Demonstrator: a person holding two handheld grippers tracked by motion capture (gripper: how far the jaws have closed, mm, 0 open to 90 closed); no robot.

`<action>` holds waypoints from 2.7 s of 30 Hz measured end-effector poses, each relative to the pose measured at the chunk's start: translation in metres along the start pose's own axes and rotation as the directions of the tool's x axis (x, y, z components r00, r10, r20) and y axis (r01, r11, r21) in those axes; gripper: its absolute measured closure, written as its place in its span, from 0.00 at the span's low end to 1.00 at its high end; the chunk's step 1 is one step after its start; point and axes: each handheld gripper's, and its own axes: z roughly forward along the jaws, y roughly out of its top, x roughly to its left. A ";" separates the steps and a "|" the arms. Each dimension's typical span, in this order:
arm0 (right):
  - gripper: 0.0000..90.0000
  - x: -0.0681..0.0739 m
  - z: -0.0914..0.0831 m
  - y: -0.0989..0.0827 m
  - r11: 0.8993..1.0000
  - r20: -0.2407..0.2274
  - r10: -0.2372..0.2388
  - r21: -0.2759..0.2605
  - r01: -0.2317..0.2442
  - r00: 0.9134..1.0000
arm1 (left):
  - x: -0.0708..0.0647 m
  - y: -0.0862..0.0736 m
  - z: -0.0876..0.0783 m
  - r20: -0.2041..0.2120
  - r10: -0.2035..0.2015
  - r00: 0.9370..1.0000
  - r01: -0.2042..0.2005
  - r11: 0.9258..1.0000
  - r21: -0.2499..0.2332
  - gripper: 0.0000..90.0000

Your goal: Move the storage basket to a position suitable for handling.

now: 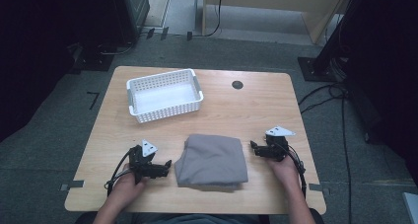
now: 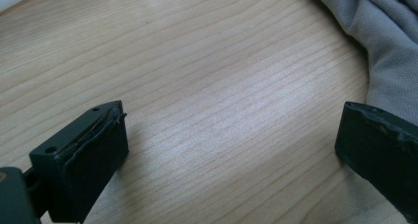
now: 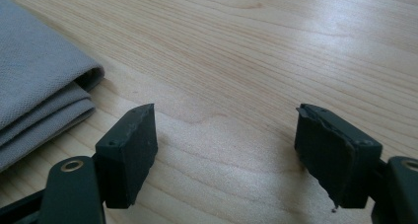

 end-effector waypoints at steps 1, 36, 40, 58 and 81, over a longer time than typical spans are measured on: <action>0.27 0.000 0.000 0.000 1.000 0.000 0.000 0.000 0.000 1.000 | 0.000 0.000 0.000 0.000 0.000 1.000 0.000 1.000 0.000 0.00; 0.50 -0.008 -0.007 0.036 0.978 -0.166 0.180 0.133 -0.159 0.969 | 0.000 0.000 0.000 0.000 0.002 1.000 -0.002 1.000 -0.001 0.00; 0.54 -0.005 -0.008 0.054 0.979 -0.222 0.168 0.152 -0.136 0.961 | 0.000 0.000 0.000 0.000 0.002 1.000 -0.002 1.000 -0.001 0.00; 0.56 0.006 0.007 0.107 0.982 -0.225 0.137 0.160 -0.102 0.965 | 0.000 0.000 0.000 0.000 0.002 1.000 -0.002 1.000 0.001 0.00; 0.70 0.023 0.045 0.165 0.982 -0.237 0.125 0.165 -0.087 0.963 | 0.000 0.000 0.000 0.000 0.002 1.000 -0.002 1.000 0.001 0.00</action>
